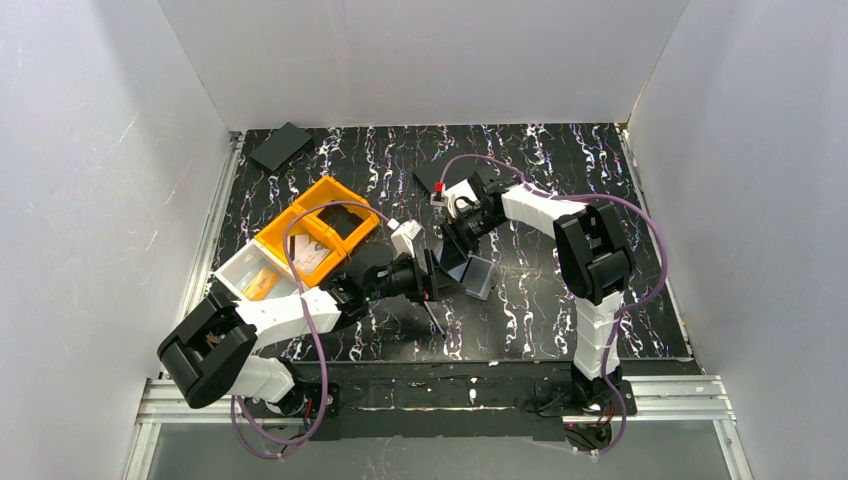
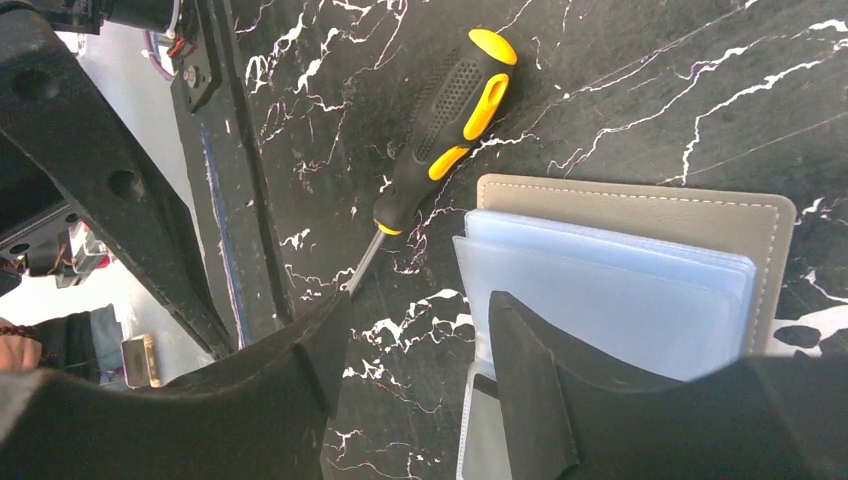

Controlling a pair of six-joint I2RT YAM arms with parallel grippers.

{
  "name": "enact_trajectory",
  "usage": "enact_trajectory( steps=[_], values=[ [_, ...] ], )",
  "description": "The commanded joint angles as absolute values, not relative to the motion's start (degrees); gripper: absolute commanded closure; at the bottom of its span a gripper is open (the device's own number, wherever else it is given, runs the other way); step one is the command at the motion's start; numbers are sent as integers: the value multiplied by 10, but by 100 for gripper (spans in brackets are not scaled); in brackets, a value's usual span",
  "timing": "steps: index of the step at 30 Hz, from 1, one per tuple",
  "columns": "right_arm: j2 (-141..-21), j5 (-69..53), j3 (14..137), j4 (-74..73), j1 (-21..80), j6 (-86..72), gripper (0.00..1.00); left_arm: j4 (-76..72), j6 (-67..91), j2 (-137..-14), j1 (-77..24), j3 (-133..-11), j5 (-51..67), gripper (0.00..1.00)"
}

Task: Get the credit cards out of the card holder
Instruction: Remove the credit card from the card holder.

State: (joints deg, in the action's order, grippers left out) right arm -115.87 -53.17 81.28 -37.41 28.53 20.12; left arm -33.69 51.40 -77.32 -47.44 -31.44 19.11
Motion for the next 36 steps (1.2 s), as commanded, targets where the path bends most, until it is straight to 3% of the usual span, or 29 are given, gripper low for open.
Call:
enact_trajectory(
  steps=[1,9,12,18,21,29,36],
  values=[
    [-1164,-550,829,-407,285,222,39,-356,497,-776,-472,-314,203,32],
    [-1096,-581,807,-545,276,413,39,-356,528,-793,-464,-325,209,34],
    [-1015,-546,733,-480,249,395,37,-345,530,-801,-442,-346,242,32],
    [-870,-529,611,-418,134,369,38,-177,429,-857,-441,-468,244,33],
    [-848,-523,588,-366,117,317,39,-151,414,-892,-443,-504,236,34],
    [-856,-457,563,-281,113,220,54,-131,413,-954,-444,-560,225,42],
    [-880,-477,555,-270,136,206,67,-84,390,-1011,-444,-598,188,47]
  ],
)
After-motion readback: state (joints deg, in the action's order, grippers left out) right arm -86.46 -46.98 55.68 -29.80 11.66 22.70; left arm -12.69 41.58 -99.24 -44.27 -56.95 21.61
